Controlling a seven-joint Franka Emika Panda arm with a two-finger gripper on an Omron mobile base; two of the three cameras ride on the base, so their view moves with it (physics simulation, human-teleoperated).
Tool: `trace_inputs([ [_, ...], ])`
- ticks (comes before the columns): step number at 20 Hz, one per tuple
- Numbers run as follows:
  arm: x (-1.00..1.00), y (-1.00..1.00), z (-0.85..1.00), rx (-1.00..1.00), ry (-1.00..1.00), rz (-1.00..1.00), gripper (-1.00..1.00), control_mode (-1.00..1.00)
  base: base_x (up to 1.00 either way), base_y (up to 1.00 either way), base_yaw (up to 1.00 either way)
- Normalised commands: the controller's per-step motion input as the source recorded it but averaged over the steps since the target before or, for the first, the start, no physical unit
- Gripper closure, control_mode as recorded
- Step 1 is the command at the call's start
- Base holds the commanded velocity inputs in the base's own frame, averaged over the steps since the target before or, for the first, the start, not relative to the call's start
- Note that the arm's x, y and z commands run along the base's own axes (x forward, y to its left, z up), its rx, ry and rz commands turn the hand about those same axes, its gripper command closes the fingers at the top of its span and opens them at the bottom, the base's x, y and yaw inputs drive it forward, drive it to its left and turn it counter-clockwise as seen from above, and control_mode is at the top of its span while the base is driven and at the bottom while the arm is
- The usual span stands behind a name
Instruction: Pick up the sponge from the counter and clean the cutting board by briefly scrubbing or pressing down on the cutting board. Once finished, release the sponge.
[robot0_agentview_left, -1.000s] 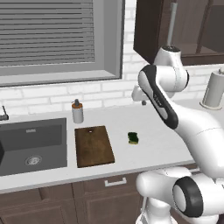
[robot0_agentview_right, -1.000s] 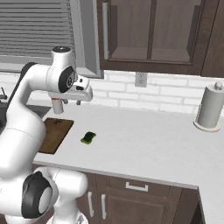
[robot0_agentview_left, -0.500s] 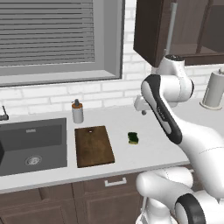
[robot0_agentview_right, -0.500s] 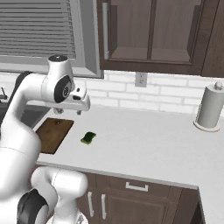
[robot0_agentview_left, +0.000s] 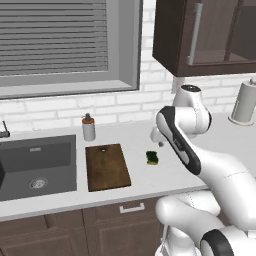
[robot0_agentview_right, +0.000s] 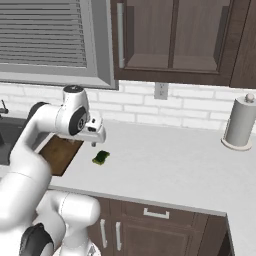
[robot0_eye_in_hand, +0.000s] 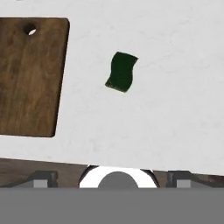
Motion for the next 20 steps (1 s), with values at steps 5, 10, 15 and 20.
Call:
trace_inputs([
  [5, 0.59, 0.0, -0.55, 0.0, 0.06, -0.01, -1.0, -1.0, 0.0, 0.0, 0.0],
  [10, 0.64, 0.0, -0.45, 0.0, 0.03, 0.0, -1.0, -1.0, 0.0, 0.0, 0.0],
  [15, 0.53, 0.0, -0.32, 0.0, 0.03, 0.0, -1.0, -1.0, 0.0, 0.0, 0.0],
  [20, 0.47, 0.0, -0.38, 0.0, 0.04, 0.0, -1.0, -1.0, 0.0, 0.0, 0.0],
])
